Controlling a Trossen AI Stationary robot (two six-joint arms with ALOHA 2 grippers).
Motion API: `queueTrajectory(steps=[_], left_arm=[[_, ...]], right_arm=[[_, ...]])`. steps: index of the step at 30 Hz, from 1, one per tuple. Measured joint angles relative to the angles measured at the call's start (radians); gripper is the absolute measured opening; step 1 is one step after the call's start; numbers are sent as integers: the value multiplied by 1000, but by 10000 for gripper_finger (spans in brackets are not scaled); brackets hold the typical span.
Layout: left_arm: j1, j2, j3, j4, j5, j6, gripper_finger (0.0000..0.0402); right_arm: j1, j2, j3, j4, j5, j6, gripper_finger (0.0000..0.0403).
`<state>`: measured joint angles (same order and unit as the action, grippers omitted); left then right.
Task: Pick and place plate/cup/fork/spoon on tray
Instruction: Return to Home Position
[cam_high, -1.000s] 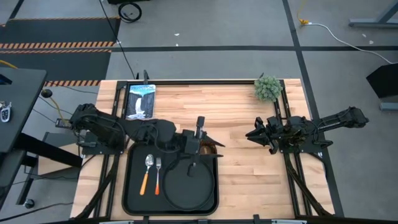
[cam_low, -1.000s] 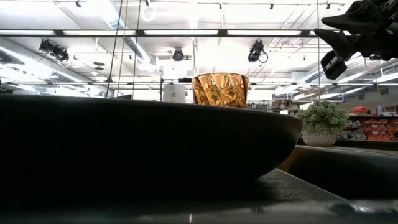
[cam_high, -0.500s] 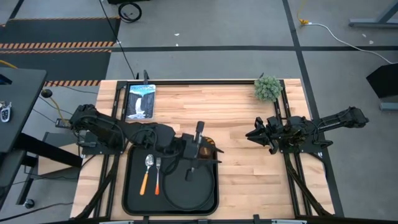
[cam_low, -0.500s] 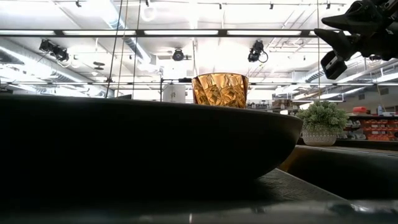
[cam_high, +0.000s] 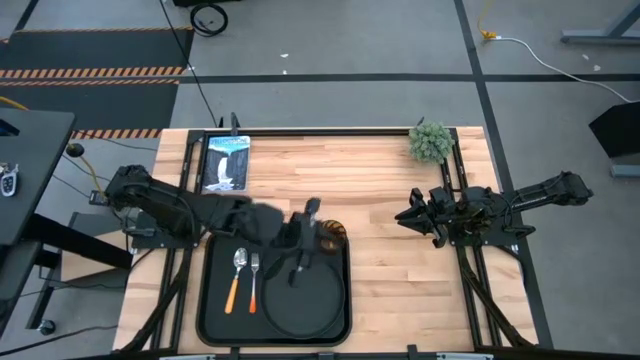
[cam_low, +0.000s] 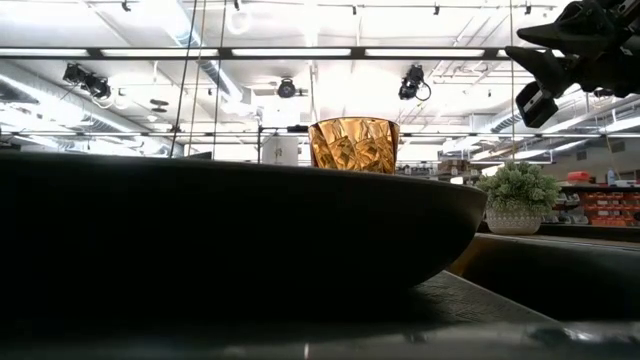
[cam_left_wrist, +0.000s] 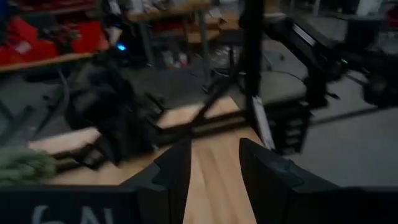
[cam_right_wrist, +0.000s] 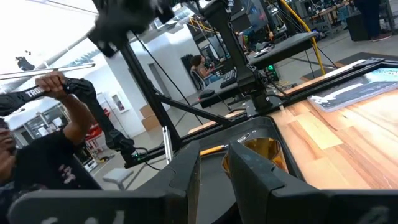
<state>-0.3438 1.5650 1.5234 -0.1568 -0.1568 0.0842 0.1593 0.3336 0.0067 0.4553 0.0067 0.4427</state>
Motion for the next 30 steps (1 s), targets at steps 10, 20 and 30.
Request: queueTrajectory(steps=[10,20,30], left_arm=[[-121,-307,-479,214,5,-30,142],[-151,-731,-1082,668,133,-108,142],[-160,-975,-1357,747,259,-243,142]], right_arm=[[0,1,0,0,0,0,91],[0,1,0,0,0,0,91],[0,1,0,0,0,0,91]])
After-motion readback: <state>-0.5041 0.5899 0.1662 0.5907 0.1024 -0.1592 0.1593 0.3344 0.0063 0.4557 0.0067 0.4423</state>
